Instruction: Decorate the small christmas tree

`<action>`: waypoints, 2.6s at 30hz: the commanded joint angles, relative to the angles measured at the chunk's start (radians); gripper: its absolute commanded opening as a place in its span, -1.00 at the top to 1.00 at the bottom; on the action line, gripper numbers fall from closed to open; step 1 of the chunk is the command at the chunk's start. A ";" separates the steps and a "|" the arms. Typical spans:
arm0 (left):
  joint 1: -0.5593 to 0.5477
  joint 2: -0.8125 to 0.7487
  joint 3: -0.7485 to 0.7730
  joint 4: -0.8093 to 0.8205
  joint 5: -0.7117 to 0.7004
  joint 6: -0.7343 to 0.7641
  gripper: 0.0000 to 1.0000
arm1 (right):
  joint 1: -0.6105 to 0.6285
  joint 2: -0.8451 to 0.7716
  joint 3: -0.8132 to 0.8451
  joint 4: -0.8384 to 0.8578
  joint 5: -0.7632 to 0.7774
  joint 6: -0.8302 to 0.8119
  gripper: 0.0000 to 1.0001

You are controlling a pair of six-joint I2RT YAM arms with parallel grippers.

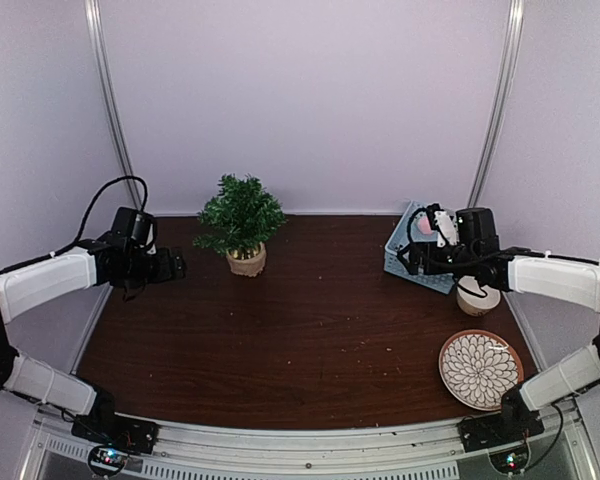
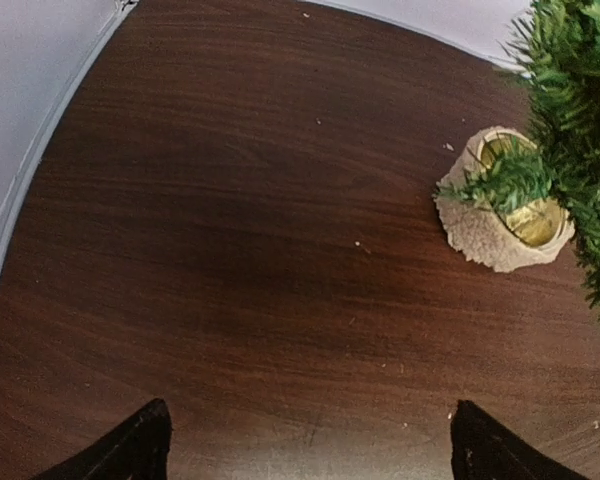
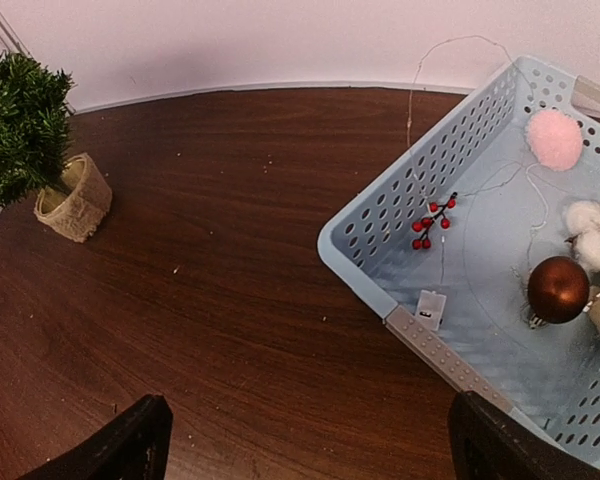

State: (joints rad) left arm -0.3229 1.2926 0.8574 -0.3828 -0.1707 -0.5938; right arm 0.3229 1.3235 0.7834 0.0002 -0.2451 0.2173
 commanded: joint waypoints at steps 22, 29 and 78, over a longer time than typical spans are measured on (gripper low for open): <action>0.412 0.644 0.349 0.677 0.804 -0.222 -0.63 | 0.168 0.466 0.425 0.052 -0.302 0.068 -0.99; 0.352 0.568 0.238 0.774 0.868 -0.175 -0.29 | 0.174 0.469 0.425 0.055 -0.303 0.065 -0.99; 0.154 0.554 0.186 0.752 0.921 -0.151 1.00 | 0.181 0.447 0.388 0.072 -0.294 0.063 -0.99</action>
State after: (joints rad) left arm -0.1577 1.8599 1.0580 0.3218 0.7441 -0.7189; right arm 0.4980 1.7908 1.1790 0.0433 -0.5354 0.2771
